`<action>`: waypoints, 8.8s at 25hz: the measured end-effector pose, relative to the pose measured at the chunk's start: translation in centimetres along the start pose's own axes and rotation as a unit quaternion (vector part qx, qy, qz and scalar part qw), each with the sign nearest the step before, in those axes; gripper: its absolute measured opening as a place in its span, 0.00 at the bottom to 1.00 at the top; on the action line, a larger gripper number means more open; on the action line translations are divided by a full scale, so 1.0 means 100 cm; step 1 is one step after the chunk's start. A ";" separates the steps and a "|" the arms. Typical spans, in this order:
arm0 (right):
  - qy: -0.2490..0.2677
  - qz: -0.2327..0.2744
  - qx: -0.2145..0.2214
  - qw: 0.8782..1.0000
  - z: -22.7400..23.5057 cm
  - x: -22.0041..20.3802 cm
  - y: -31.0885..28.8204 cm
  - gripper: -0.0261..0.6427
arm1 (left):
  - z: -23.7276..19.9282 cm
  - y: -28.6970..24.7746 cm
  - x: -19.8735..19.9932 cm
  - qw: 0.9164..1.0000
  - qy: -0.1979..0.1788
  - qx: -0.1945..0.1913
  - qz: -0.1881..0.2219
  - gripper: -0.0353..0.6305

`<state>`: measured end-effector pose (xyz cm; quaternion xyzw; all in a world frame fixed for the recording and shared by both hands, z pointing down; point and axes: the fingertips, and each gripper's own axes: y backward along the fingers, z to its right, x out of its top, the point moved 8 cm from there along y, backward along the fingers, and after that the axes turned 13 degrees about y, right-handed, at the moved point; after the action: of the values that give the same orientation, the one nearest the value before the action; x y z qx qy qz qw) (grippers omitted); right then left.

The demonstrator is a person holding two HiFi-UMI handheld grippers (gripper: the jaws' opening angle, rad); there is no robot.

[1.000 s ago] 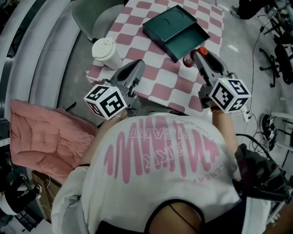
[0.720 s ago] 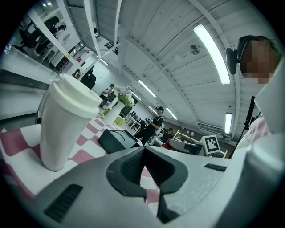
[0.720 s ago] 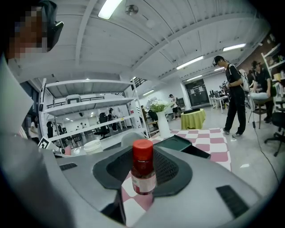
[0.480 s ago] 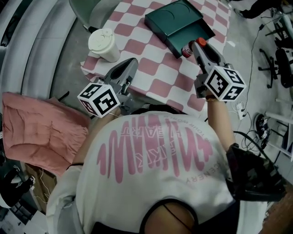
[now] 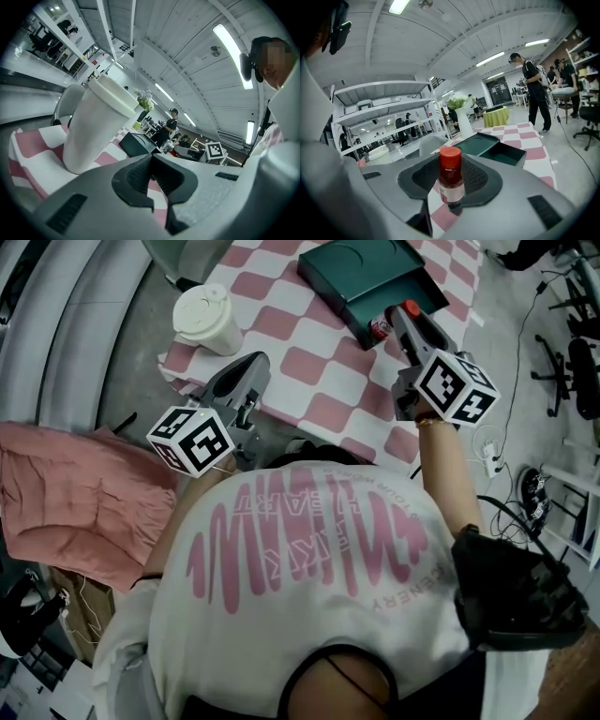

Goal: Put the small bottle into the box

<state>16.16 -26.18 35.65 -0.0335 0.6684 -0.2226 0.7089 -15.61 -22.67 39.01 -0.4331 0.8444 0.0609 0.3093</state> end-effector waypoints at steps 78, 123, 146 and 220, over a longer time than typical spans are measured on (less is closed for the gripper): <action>0.115 -0.096 -0.014 0.989 -0.017 -0.059 -0.024 0.25 | -0.005 0.012 -0.007 0.999 -0.001 0.032 0.008 0.06; 0.146 -0.064 0.018 0.987 -0.012 -0.065 -0.023 0.25 | 0.014 0.037 -0.053 0.995 0.036 0.083 0.049 0.06; 0.146 -0.058 0.050 0.986 -0.007 -0.064 -0.018 0.25 | 0.066 0.136 -0.091 0.975 0.020 0.168 0.143 0.06; -0.009 0.039 0.049 0.998 0.056 0.001 0.157 0.06 | 0.150 0.001 -0.078 0.996 -0.041 0.005 0.085 0.06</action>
<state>25.83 -13.54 30.71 0.0258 0.6511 -0.2272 0.7237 -5.29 -11.62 31.44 -0.3558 0.8650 0.1003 0.3393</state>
